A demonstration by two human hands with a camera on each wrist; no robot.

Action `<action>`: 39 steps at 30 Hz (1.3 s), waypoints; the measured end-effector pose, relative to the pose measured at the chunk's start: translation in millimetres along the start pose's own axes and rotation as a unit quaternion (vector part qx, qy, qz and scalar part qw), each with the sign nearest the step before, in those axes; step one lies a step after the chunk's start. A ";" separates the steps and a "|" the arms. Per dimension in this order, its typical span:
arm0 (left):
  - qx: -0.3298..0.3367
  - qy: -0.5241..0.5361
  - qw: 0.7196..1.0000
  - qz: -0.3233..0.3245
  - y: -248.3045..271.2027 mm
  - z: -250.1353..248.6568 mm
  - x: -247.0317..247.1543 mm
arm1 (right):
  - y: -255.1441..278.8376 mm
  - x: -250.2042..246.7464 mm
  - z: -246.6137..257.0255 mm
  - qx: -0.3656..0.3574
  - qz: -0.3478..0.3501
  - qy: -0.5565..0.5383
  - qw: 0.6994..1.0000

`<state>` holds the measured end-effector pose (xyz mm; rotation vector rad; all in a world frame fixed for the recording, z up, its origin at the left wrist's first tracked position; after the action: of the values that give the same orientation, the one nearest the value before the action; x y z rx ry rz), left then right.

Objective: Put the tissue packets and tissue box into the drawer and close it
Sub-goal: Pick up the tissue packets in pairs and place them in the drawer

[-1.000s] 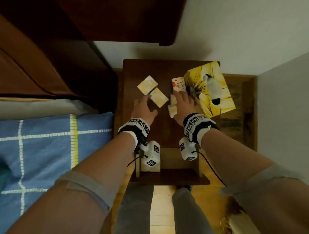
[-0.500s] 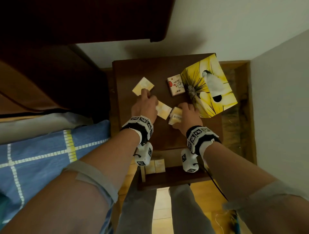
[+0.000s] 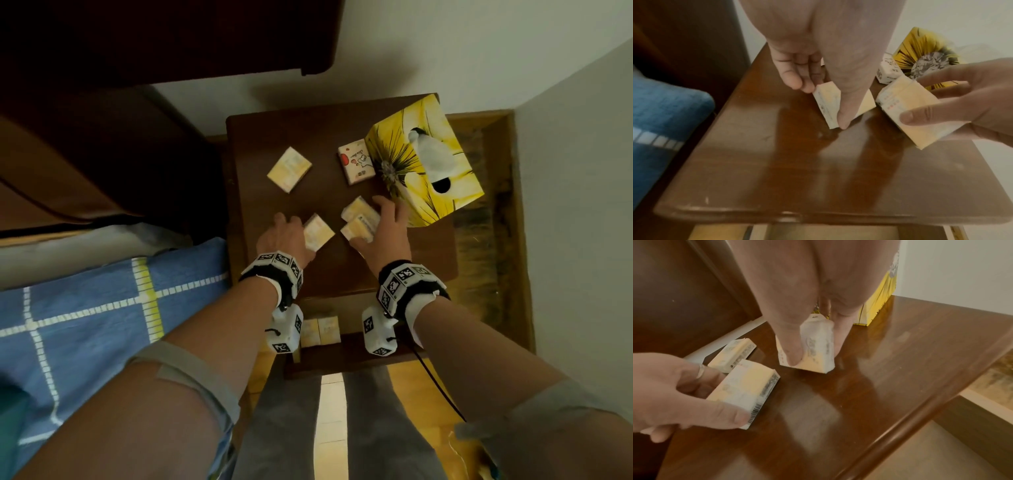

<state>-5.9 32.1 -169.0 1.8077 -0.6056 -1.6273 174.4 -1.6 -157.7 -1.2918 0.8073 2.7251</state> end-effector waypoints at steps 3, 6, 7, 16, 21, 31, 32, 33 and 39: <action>-0.052 0.136 0.989 0.014 -3.3 10.1 4.6 | 6.0 -1.0 2.5 -0.031 -0.024 0.009 0.999; -0.106 0.313 0.943 0.025 -2.2 24.6 3.4 | 8.2 -3.5 7.6 -0.058 -0.004 0.016 0.998; -0.104 0.355 0.929 0.012 1.1 27.4 -1.0 | 7.9 -5.6 12.3 -0.070 0.000 0.012 0.998; -0.082 0.409 0.905 -0.080 -13.8 32.5 -53.0 | -30.2 -17.3 72.5 -0.008 -0.046 -0.100 0.994; -0.057 0.347 0.934 -0.062 -38.6 14.0 -68.3 | -73.6 -16.0 72.9 0.015 -0.034 -0.005 0.999; -0.037 0.301 0.951 -0.066 -71.3 3.7 -71.2 | -94.4 8.5 62.3 0.059 -0.016 0.024 0.998; -0.040 0.318 0.945 -0.064 -72.0 4.1 -71.4 | -94.9 8.6 63.3 0.057 -0.022 0.018 0.998; -0.036 0.324 0.944 -0.049 -72.1 4.0 -71.2 | -95.0 8.1 64.6 0.053 -0.025 0.014 0.998; -0.008 0.331 0.943 0.019 -65.1 4.4 -62.0 | -86.2 8.0 72.8 0.027 0.021 0.012 0.999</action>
<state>-23.2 120.4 -171.9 2.1465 -0.3076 -0.8935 136.9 104.9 -163.6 -1.3149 0.9152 2.7042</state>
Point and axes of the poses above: each hand's wrist, its own y-axis away from the middle knuckle, its own x-axis out of the palm, z = x × y, the point moved 2 cm from there along -y, towards the middle knuckle, and after that the axes turned 7 degrees about -x, right-handed, at the moved point
